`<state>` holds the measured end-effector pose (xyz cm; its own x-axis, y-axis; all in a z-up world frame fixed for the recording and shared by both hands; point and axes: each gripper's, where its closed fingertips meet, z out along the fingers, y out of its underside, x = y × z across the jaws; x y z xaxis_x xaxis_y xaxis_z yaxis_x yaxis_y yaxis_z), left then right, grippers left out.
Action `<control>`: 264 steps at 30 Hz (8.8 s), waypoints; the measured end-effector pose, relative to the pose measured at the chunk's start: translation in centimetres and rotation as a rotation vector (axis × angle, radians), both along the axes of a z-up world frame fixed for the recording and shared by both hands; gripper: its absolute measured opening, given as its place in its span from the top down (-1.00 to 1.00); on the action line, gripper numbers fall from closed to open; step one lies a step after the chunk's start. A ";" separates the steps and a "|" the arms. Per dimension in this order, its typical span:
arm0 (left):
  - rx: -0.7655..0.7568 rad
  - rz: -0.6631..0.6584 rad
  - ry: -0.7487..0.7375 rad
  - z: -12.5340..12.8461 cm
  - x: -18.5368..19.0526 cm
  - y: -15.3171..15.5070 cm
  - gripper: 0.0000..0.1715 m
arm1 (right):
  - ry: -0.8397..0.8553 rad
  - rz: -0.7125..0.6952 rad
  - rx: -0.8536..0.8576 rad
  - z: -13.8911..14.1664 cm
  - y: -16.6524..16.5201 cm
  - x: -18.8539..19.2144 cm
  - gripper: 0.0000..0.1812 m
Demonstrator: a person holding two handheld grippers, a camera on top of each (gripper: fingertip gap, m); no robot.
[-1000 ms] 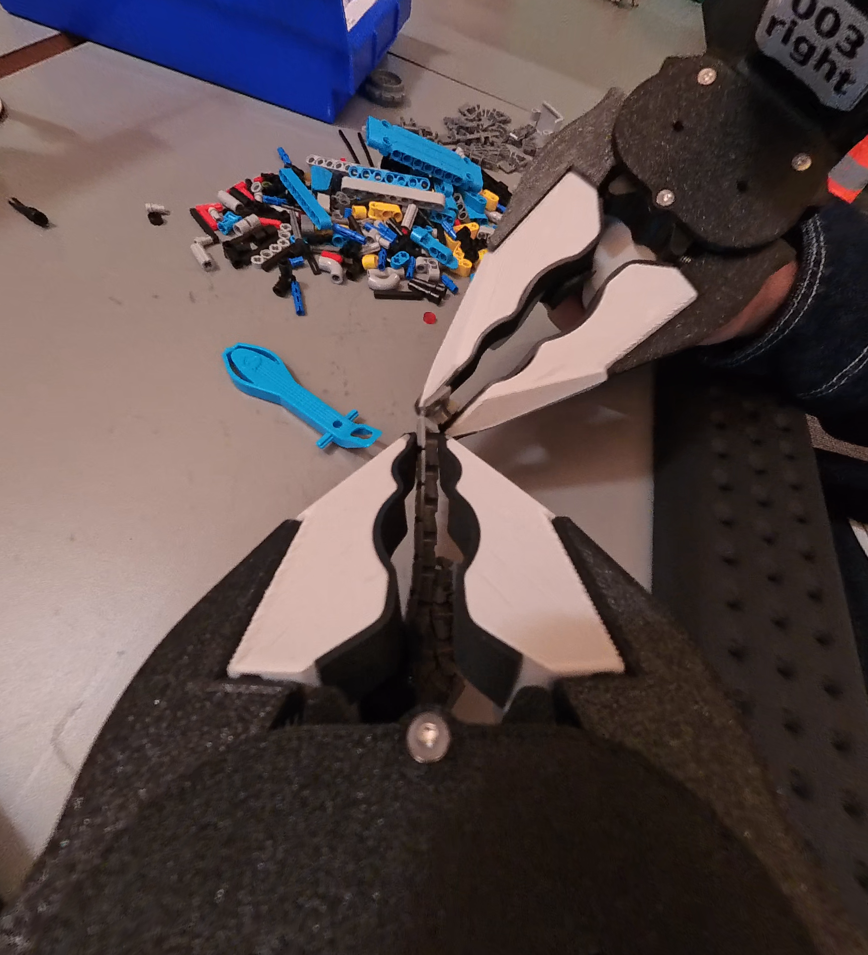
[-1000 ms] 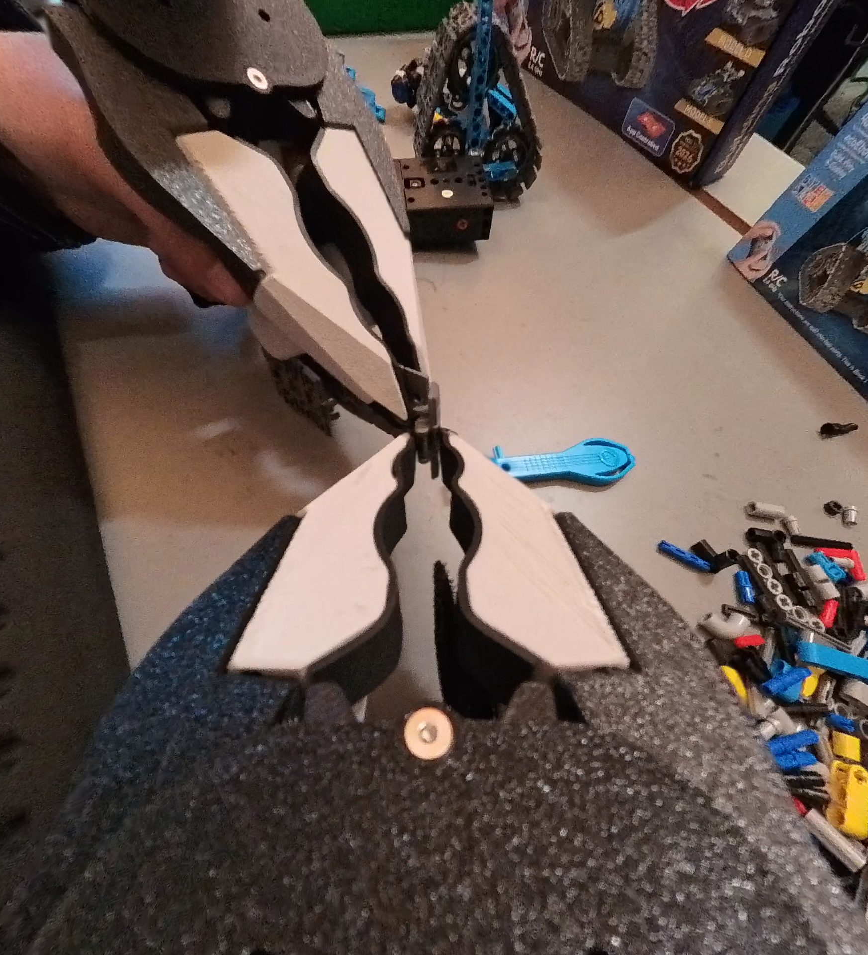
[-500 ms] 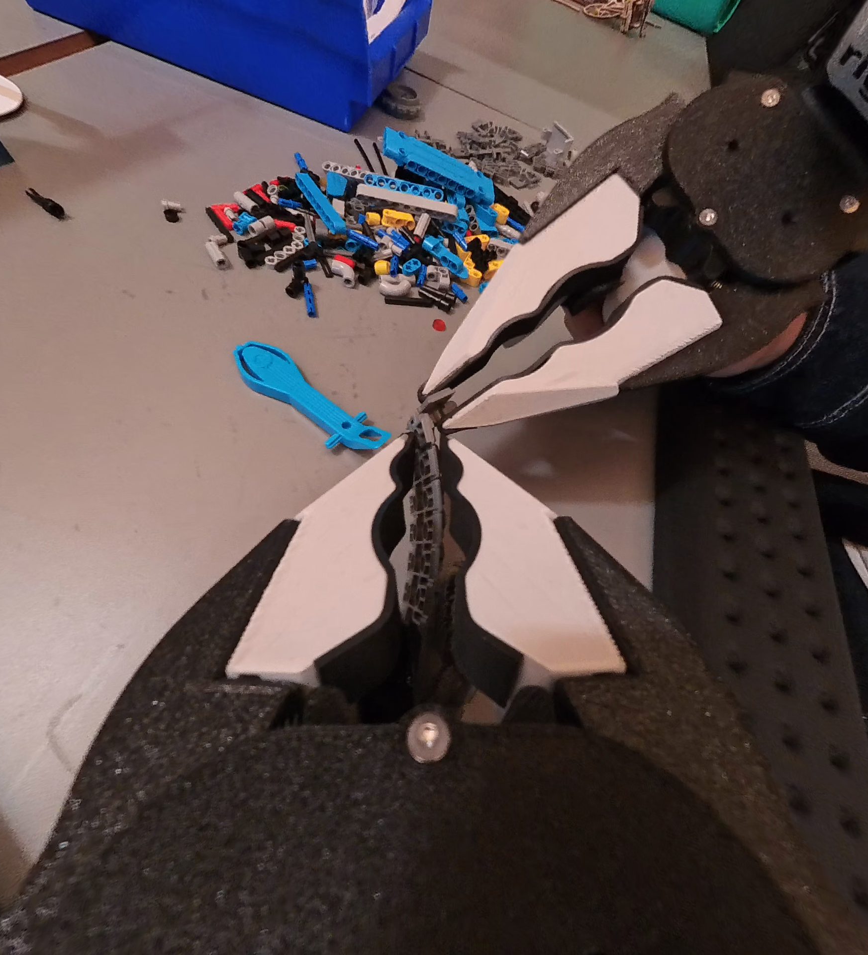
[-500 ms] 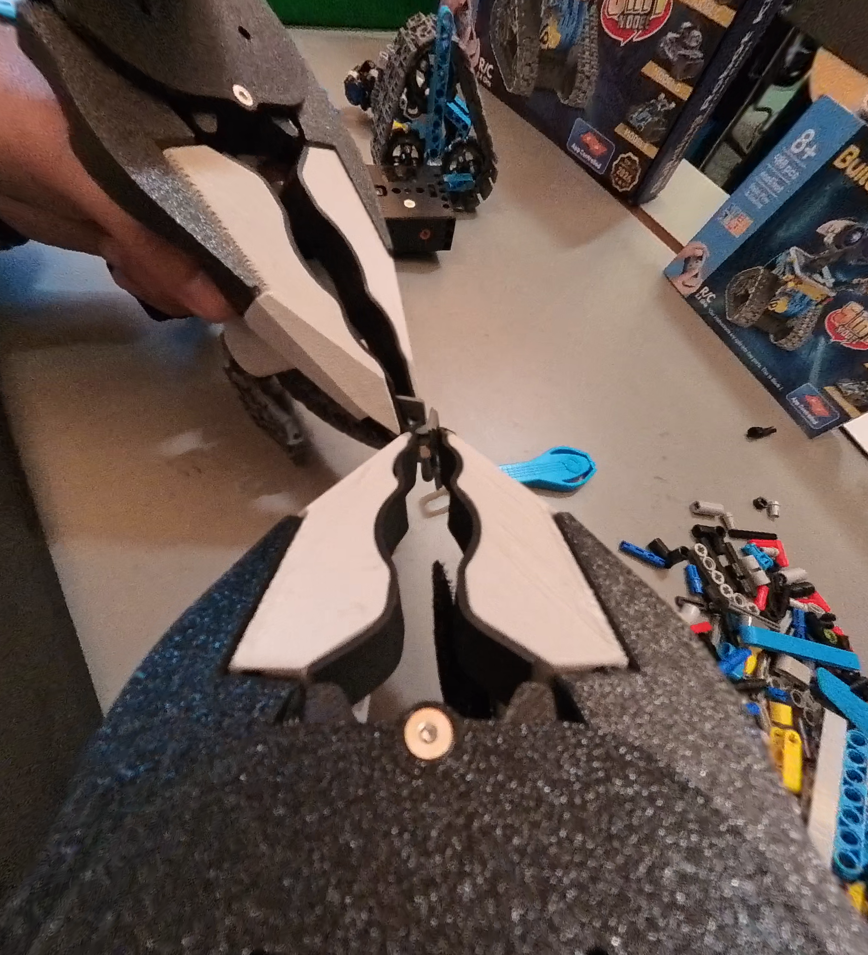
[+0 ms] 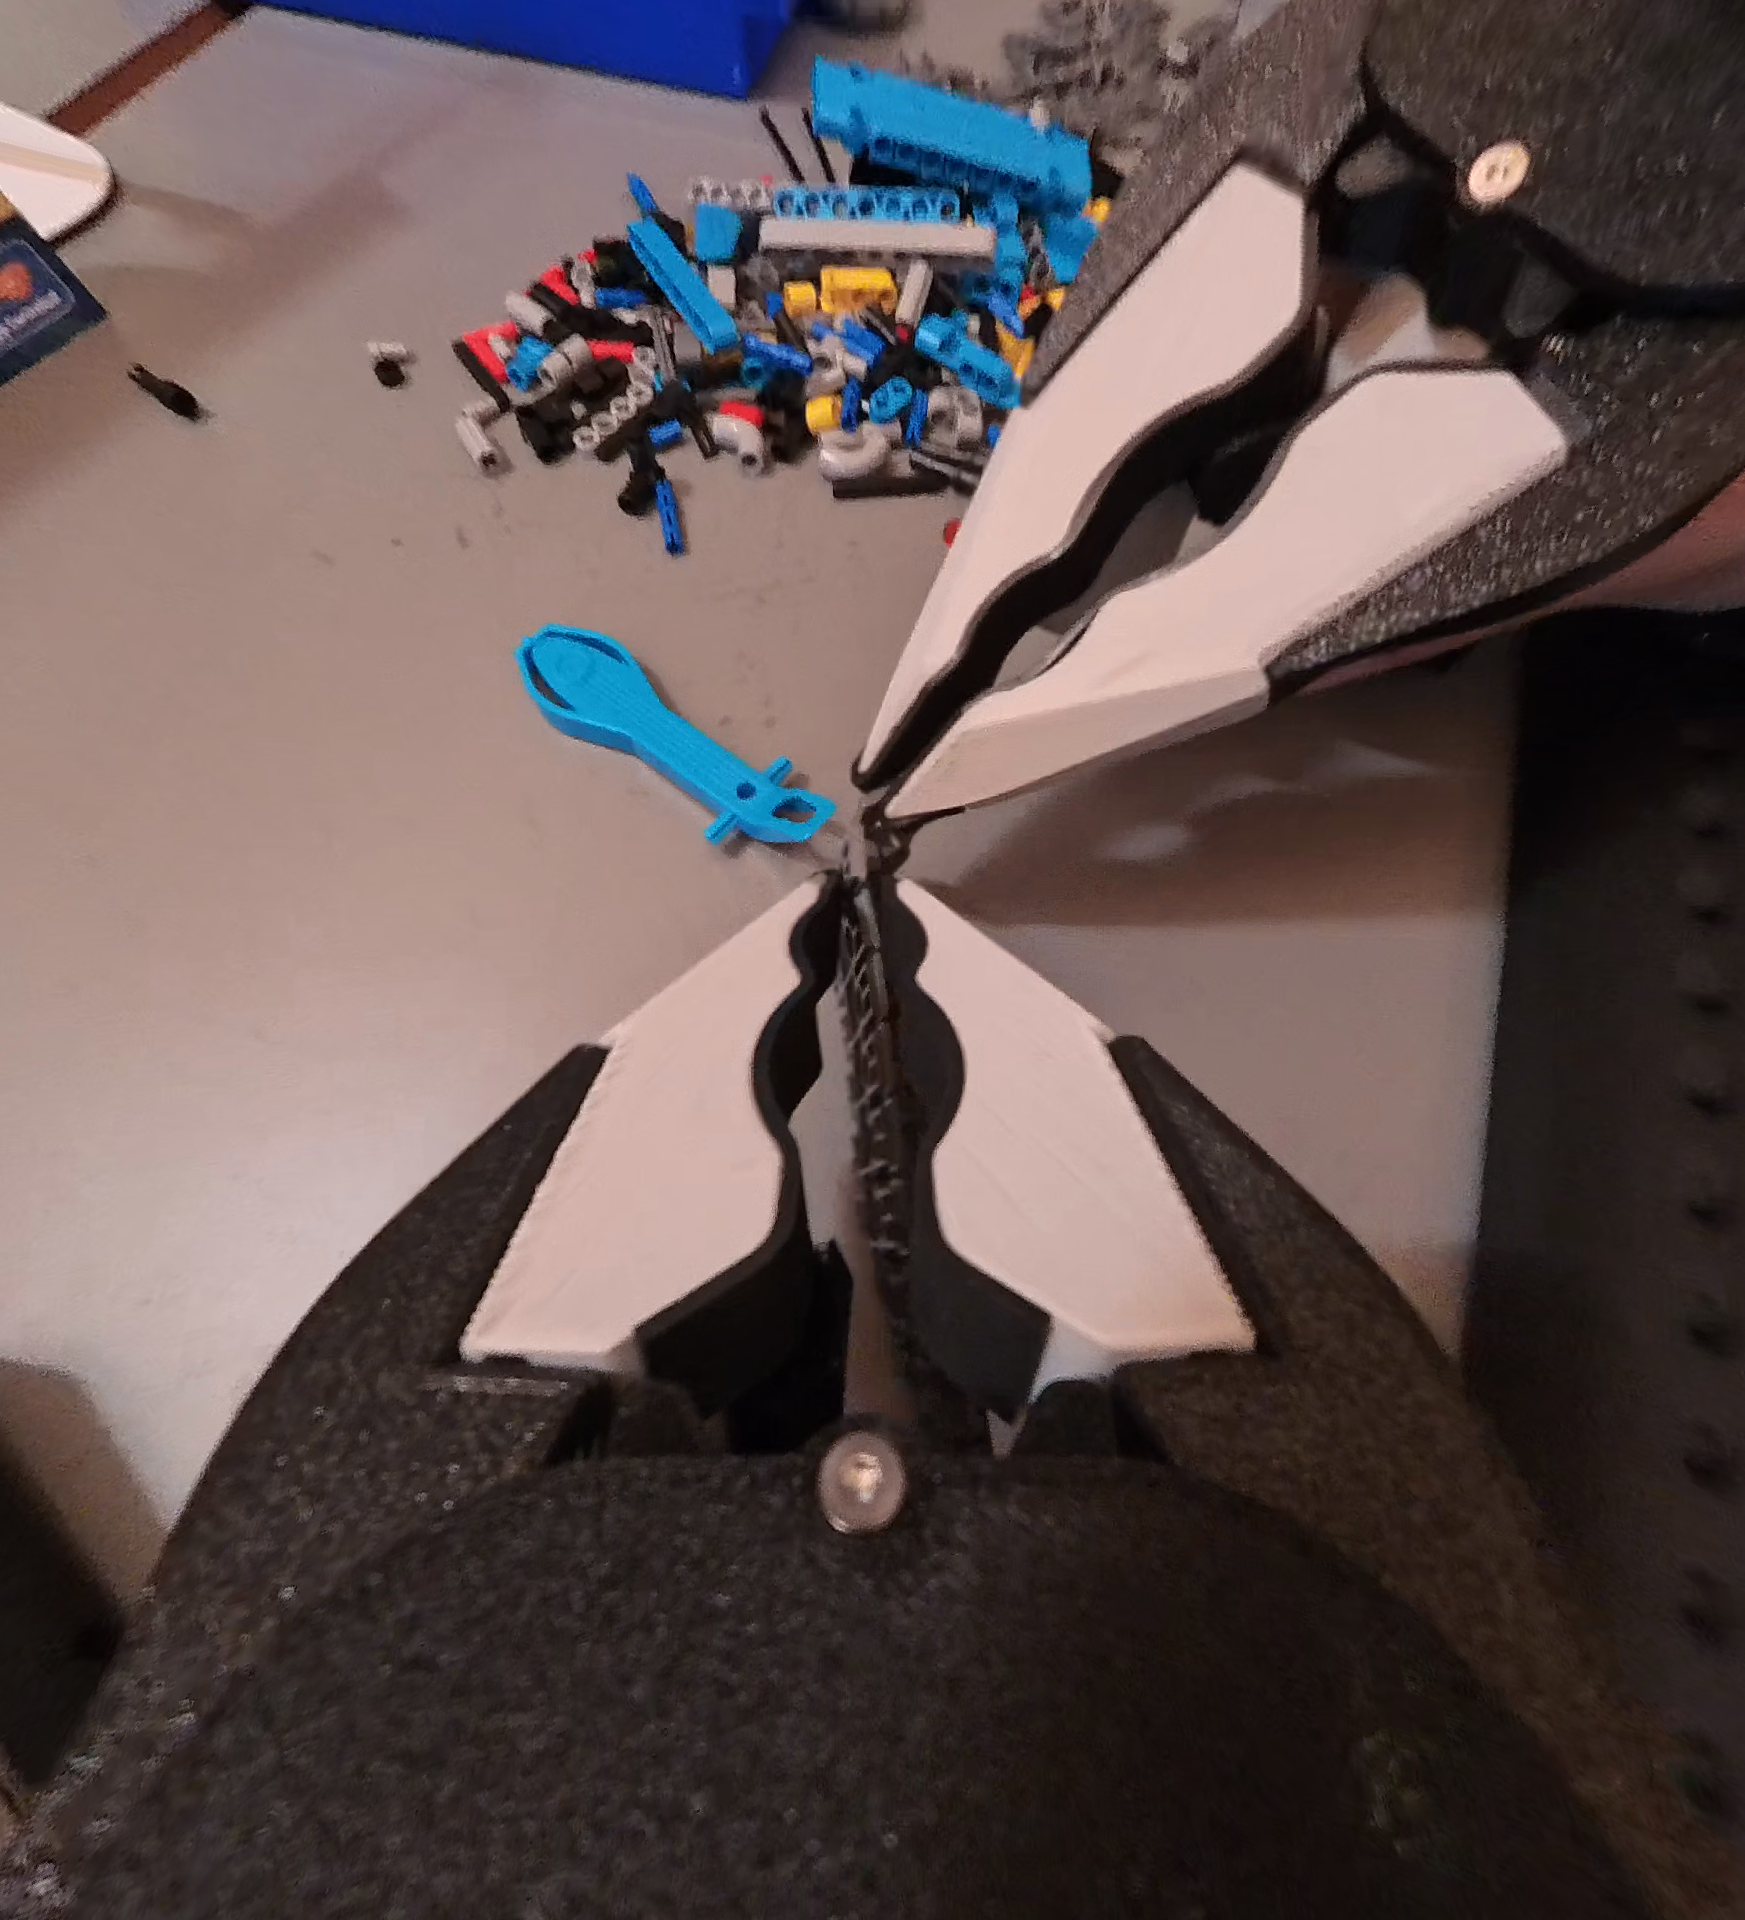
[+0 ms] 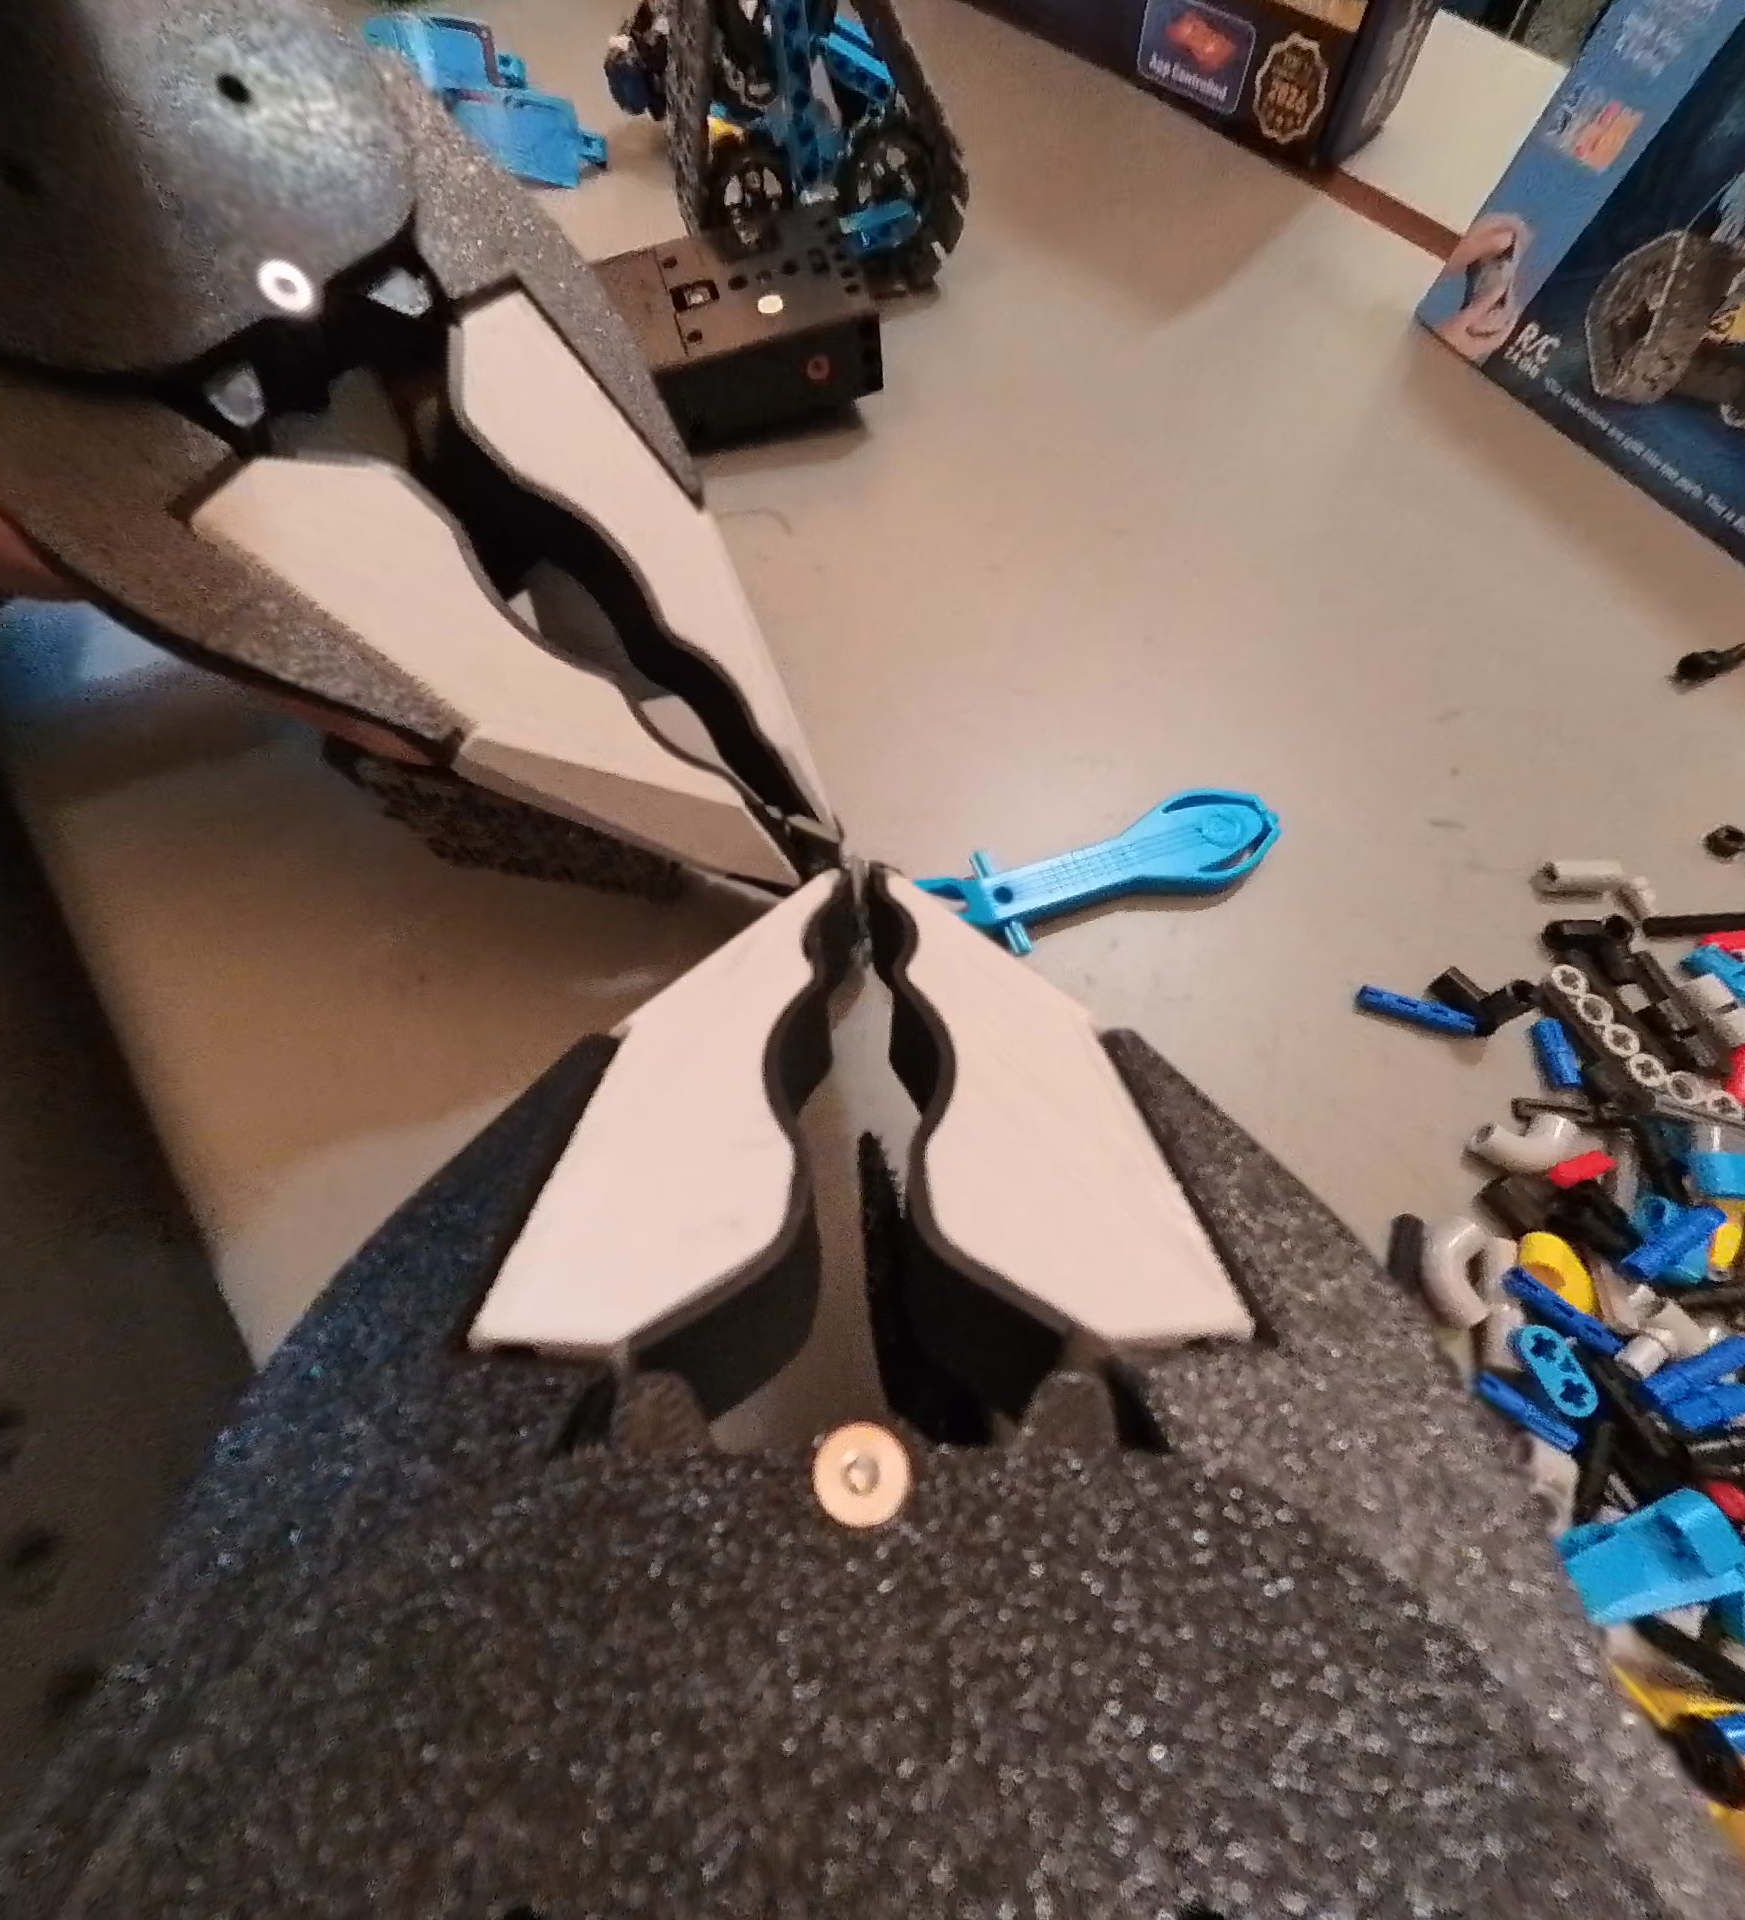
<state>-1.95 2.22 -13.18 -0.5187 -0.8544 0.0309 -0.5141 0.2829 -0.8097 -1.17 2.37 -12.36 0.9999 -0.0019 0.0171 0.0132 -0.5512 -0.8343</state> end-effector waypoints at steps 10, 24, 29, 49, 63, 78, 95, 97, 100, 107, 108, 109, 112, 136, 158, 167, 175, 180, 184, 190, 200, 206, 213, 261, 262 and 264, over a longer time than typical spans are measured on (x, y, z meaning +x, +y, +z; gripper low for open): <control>0.087 0.062 -0.060 -0.3 0.9 0.3 0.99 | 0.080 -0.142 -0.034 -0.6 0.3 0.6 1.00; 0.190 0.081 -0.132 -0.4 1.1 0.8 0.99 | 0.056 -0.230 -0.039 -0.7 1.0 1.3 1.00; 0.014 0.086 -0.057 -0.4 1.3 1.2 0.99 | 0.199 -0.182 0.002 -0.6 1.1 1.0 1.00; -0.130 0.048 0.036 -0.5 1.1 1.2 0.99 | 0.172 -0.160 0.015 -1.2 1.4 1.4 0.99; -0.160 -0.148 0.073 -0.5 -0.7 -0.2 0.99 | 0.367 0.073 0.026 -1.0 0.4 -1.1 0.89; -0.106 -0.112 0.035 -0.5 -0.4 0.2 0.99 | 0.284 0.084 0.019 -1.0 -0.1 -1.6 0.92; -0.068 -0.287 0.012 -0.5 -1.9 -1.2 0.99 | -0.101 0.557 -0.108 -2.3 -2.3 -3.4 0.87; -0.065 -0.260 0.010 -0.5 -1.6 -0.6 0.99 | -0.084 0.558 -0.084 -1.9 -2.4 -3.9 0.87; -0.077 -0.260 0.019 -0.5 -1.6 -0.5 0.99 | -0.167 0.513 -0.044 -1.4 -1.9 -3.2 0.85; -0.158 -0.343 0.091 -0.5 -2.2 -0.9 0.99 | -0.450 0.643 -0.114 -0.1 -1.7 -1.9 0.64; -0.173 -0.351 0.106 -0.5 -2.1 -0.9 0.99 | -0.553 0.675 -0.157 -0.2 -1.6 -1.8 0.61; -0.182 -0.361 0.116 -0.5 -2.1 -0.9 0.99 | -0.678 0.717 -0.185 -0.2 -1.5 -1.9 0.60; -0.186 -0.373 0.122 -0.5 -2.1 -0.9 0.98 | -1.118 0.839 -0.231 -0.1 -1.0 -1.7 0.66; 0.050 -0.337 -0.056 -0.5 -1.1 -0.9 0.99 | -0.909 0.685 -0.220 -0.5 -1.8 -1.6 0.75; 0.009 0.114 -0.031 -0.4 2.4 -0.5 0.99 | 0.380 -0.192 0.036 -0.9 -0.5 2.0 0.97; 0.272 0.178 -0.171 -0.3 2.6 -0.7 0.99 | 0.294 -0.304 0.018 -1.0 -0.7 2.6 0.99; 0.290 0.102 -0.190 -0.5 1.8 -3.6 0.99 | 0.457 -0.442 0.152 0.0 -2.8 7.0 1.00; 0.164 -0.052 -0.155 -0.4 1.1 -3.4 0.98 | 0.353 -0.456 0.205 2.6 -7.3 10.1 0.99; 0.151 -0.059 -0.141 -0.4 1.8 -2.9 0.98 | 0.312 -0.561 0.087 2.2 -14.4 16.5 0.99; 0.083 -0.036 -0.105 -0.2 1.7 -2.4 0.80 | 0.323 -0.595 0.050 1.6 -18.4 20.3 0.83; 0.006 -0.119 -0.066 0.2 0.0 -2.7 0.82 | 0.260 -0.014 0.087 2.8 -7.5 4.5 0.78; 0.031 -0.140 -0.063 -0.2 -0.2 -2.9 0.99 | 0.198 0.230 -0.001 -0.1 -3.3 -0.5 0.75; 0.015 -0.162 -0.059 -0.2 -0.2 -3.0 0.98 | 0.071 0.312 -0.035 -0.7 -2.5 -0.9 0.99; 0.190 -0.088 -0.153 -0.5 0.0 -1.9 0.97 | 0.024 -0.226 -0.293 -1.9 -18.3 13.0 0.76; 0.191 -0.088 -0.153 -0.5 0.0 -1.9 0.97 | -0.019 -0.230 -0.309 -2.1 -18.3 13.2 0.76; 0.190 -0.088 -0.153 -0.5 0.0 -1.9 0.97 | -0.051 -0.246 -0.337 -2.6 -18.3 13.5 0.77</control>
